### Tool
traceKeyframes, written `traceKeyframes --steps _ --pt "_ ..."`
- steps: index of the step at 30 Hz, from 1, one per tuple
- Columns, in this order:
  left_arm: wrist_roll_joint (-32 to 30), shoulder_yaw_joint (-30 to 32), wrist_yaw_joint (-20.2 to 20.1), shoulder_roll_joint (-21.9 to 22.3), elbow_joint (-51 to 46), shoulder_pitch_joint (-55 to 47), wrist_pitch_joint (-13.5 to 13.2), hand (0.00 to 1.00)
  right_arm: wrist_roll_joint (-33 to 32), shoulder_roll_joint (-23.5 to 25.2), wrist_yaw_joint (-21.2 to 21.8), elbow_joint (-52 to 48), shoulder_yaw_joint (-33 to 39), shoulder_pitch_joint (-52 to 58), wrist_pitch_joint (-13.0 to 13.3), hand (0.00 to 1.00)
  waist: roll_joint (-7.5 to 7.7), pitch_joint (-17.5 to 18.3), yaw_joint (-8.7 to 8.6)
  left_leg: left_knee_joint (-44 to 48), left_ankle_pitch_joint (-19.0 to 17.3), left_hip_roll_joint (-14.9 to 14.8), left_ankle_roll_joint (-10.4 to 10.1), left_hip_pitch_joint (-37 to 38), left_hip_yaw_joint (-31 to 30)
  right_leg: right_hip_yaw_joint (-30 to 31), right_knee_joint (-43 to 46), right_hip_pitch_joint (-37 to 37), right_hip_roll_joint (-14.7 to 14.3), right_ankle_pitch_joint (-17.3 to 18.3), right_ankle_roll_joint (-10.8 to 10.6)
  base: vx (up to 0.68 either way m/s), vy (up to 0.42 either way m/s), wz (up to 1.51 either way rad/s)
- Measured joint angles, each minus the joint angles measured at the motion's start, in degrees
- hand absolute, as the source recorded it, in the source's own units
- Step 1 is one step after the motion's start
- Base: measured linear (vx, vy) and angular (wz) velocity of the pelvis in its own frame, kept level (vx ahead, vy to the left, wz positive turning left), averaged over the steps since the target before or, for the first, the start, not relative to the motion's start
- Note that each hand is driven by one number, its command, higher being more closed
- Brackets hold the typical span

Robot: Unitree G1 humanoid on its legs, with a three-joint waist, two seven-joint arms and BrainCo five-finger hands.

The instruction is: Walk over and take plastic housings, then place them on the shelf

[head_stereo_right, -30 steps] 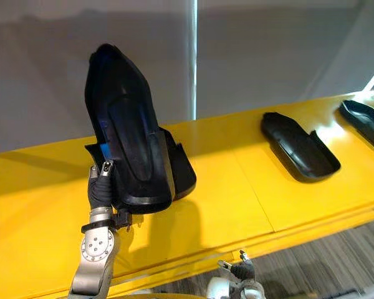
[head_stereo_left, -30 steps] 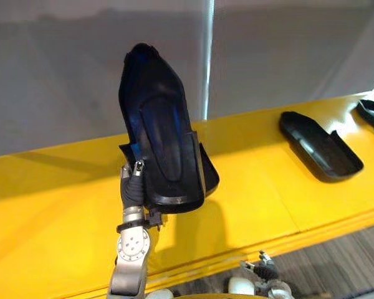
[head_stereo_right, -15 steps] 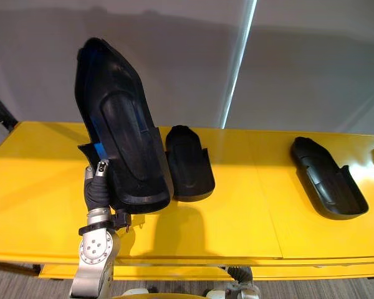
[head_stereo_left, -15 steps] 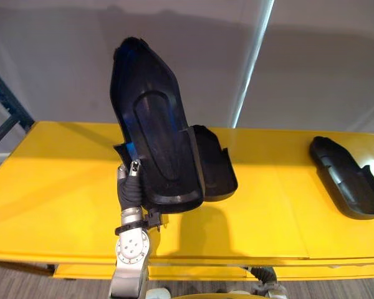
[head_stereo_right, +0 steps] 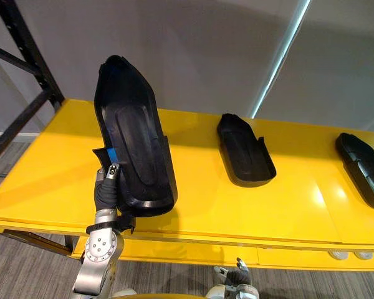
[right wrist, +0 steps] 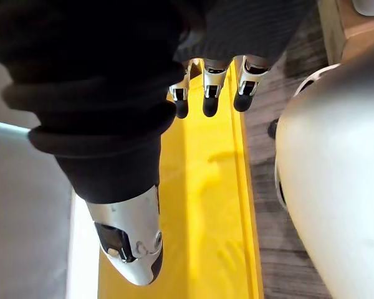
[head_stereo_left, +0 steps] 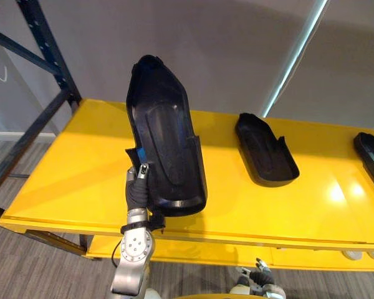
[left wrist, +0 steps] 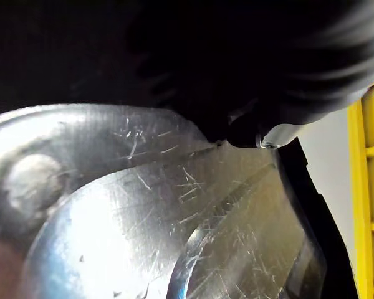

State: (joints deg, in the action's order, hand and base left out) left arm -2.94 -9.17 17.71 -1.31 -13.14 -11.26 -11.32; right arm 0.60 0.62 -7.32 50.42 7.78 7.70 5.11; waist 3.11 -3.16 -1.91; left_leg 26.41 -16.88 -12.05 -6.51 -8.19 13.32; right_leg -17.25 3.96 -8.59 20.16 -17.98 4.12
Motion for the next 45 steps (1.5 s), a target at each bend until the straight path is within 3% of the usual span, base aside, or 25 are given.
traceKeyframes --steps 1,2,3,4,5,6,7,9,15,22,28,32,39,45 --pt "0.0 0.35 -0.11 0.12 0.0 -0.07 -0.02 1.0 0.02 -0.48 0.06 -0.46 -0.48 -1.42 -0.32 0.0 -1.05 -1.58 -0.22 -2.52 0.3 0.32 2.01 2.15 3.13 0.57 7.87 -2.25 -0.47 4.97 -3.16 -0.16 0.212 -0.72" --pt "-0.03 0.14 -0.3 0.7 -0.01 -0.32 0.19 1.0 0.0 -0.71 0.16 -2.01 -1.14 -1.22 -0.33 0.0 -1.88 -2.41 -0.31 -3.42 0.62 0.29 2.81 3.25 4.67 2.83 19.21 -3.65 -3.34 15.59 -8.25 -0.2 0.201 -0.69" --pt "-0.02 0.05 -0.37 1.01 -0.05 -0.43 0.18 1.0 -0.03 -0.58 0.21 -2.5 -1.27 -0.76 -0.32 0.0 -1.84 -2.39 -0.27 -3.94 0.7 0.42 3.02 4.11 5.05 3.91 22.89 -3.66 -5.36 19.98 -8.66 -0.18 0.166 -0.54" --pt "-0.05 0.01 -0.53 1.54 -0.37 -0.39 0.17 1.0 -0.05 -0.23 0.2 -2.86 -1.41 -0.29 -0.2 0.0 -1.58 -2.23 -0.37 -4.61 0.77 0.96 3.46 4.97 5.67 6.31 26.98 -3.03 -9.78 26.69 -8.67 -0.14 0.076 -0.31" --pt "-0.1 -0.32 -0.81 1.79 -0.51 -0.17 0.15 1.0 -0.1 0.06 0.15 -2.96 -1.48 0.01 -0.14 0.0 -1.36 -2.1 -0.58 -4.84 0.61 1.51 3.74 5.08 5.65 8.1 27.02 -2.07 -12.79 30.34 -8.57 -0.07 0.047 -0.21" --pt "-0.3 -1.44 -1.14 1.88 -0.61 0.08 0.15 1.0 -0.27 0.32 0.05 -2.97 -1.61 0.75 -0.15 0.0 -0.44 -1.5 -0.38 -6.01 1.11 3.38 4.01 5.18 5.58 10.3 23.79 -0.62 -15.31 33.9 -6.72 -0.03 0.024 0.01" --pt "-0.59 -2.03 -1.3 2.15 -0.62 0.11 0.15 1.0 -0.3 0.29 0.07 -2.97 -1.68 1.01 -0.15 0.0 -0.01 -1.24 -0.4 -6.29 1.36 4.08 4.06 4.81 5.41 11.39 21.37 0.38 -15.8 35.05 -5.15 -0.02 0.008 0.12" --pt "-1.94 -3.97 -1.84 3.49 -0.81 -0.01 0.87 1.0 -0.78 -0.22 -0.08 -4.2 -1.27 2.04 -0.2 0.0 -1.82 -1.63 -0.5 -8.01 3.29 4.3 3.81 5.14 4.18 10.21 18.42 2.22 -16.21 32.95 -5.24 -0.01 0.007 0.28" --pt "-2.36 -2.01 -2.55 3.61 -4.61 0.0 0.84 1.0 -0.74 1.43 -0.23 -6.47 -1.1 2.79 -0.24 0.0 -1.5 -0.76 -0.03 -10.72 4.44 2.94 2.68 7.4 4.25 9.42 13.13 5.82 -18.16 30.25 -4.42 0.04 -0.028 0.01" --pt "-2.37 -1.24 -2.59 3.97 -4.77 -0.09 0.93 1.0 -0.7 1.89 -0.22 -6.97 -1.57 3.47 -0.2 0.0 -1.02 0.52 1.34 -14.71 6.61 3.17 3.04 9.83 6.69 11.2 5.22 8.98 -18.99 24.94 -4.81 0.01 0.042 -0.14" --pt "-3.07 0.01 -2.45 3.94 -4.09 -0.19 1.12 1.0 -0.25 1.72 -0.2 -6.96 -1.73 4.19 -0.2 0.0 -0.83 0.95 1.34 -15.61 7.18 3.43 3.36 9.99 7.67 12.28 2.41 9.57 -19.11 23.24 -4.94 -0.06 0.01 -0.09" --pt "-6.04 3.34 -0.92 3.75 -0.61 1.53 2.52 1.0 0.04 1.18 -0.12 -6.96 -2.04 5.84 -0.2 0.0 -1.36 2.04 1.25 -16.92 7.48 3.35 3.12 10.02 7.81 12.63 0.14 10.46 -19.55 21.84 -4.73 -0.09 -0.02 -0.07" --pt "-7.06 11.32 2.54 0.39 10.13 9.11 6.36 1.0 0.82 0.92 0.19 -6.79 -2.06 6.94 -0.27 0.0 -1.33 3.09 0.98 -22.47 11.32 4.39 2.67 12.27 8.47 13.45 -2.32 10.45 -19.9 19.88 -4.52 -0.02 -0.018 -0.05" --pt "-9.13 14.64 3.72 -2.26 19.62 11.51 9.91 1.0 1.91 0.8 1.33 -6.68 -2.02 6.35 -0.5 0.0 -1.69 3.28 -0.47 -26.6 13.78 5.32 2.75 13.41 8.98 14.09 -4.09 10.33 -20.1 18.34 -4.8 -0.01 -0.003 -0.04"
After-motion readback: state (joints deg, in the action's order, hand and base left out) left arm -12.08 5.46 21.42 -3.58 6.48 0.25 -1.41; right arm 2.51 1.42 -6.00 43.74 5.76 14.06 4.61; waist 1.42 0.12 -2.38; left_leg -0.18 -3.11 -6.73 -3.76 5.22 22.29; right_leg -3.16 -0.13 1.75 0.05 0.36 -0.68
